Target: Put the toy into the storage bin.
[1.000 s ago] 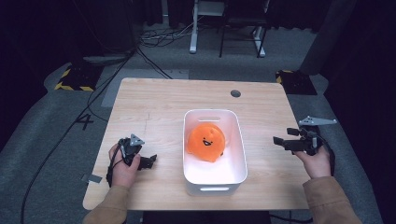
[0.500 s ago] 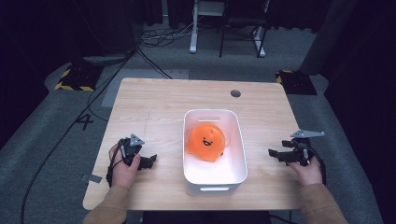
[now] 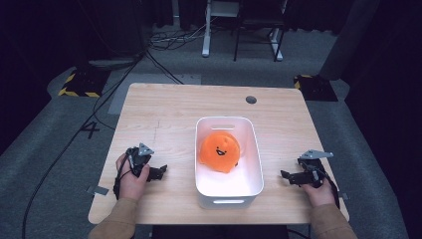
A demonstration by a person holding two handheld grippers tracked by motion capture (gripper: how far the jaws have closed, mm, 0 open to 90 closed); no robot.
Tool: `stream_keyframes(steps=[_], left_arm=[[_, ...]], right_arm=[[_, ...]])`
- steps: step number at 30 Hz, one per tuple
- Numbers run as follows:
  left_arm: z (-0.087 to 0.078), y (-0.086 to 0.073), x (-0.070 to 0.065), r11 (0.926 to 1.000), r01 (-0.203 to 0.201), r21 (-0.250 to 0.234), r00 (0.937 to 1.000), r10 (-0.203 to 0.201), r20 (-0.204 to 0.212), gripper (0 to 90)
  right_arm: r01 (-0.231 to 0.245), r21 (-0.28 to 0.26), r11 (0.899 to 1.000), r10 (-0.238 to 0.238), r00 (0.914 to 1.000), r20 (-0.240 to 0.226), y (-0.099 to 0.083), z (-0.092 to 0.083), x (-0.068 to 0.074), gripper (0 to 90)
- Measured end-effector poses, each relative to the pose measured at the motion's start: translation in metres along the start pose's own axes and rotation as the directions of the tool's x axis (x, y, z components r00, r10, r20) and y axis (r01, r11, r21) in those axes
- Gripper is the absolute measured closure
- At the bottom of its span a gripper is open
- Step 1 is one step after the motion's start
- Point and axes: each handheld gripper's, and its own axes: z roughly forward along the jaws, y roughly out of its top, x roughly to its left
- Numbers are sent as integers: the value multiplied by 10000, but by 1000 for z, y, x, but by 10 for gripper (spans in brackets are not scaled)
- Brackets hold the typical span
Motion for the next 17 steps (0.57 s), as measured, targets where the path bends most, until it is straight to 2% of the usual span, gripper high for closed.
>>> stream_keyframes(steps=[1, 5, 6, 17], left_arm=[[0, 0, 0, 10000, 4, -3, 10000, -4, 1, 21], [0, 0, 0, 10000, 10, -8, 10000, -10, 5, 21], [0, 0, 0, 10000, -4, -2, 10000, 4, -24, 21], [-1, -1, -1, 10000, 7, 17, 10000, -7, -36, 21]], right_arm=[[20, -16, 10000, -20, 10000, 45, -1, 1, 1, 0], [17, -169, 9999, -15, 9999, 134, -3, 2, 3, 0], [103, -365, 9993, -98, 9998, 147, -5, 3, 2, 0], [-48, -356, 9994, 54, 9998, 181, -5, 2, 4, 0]])
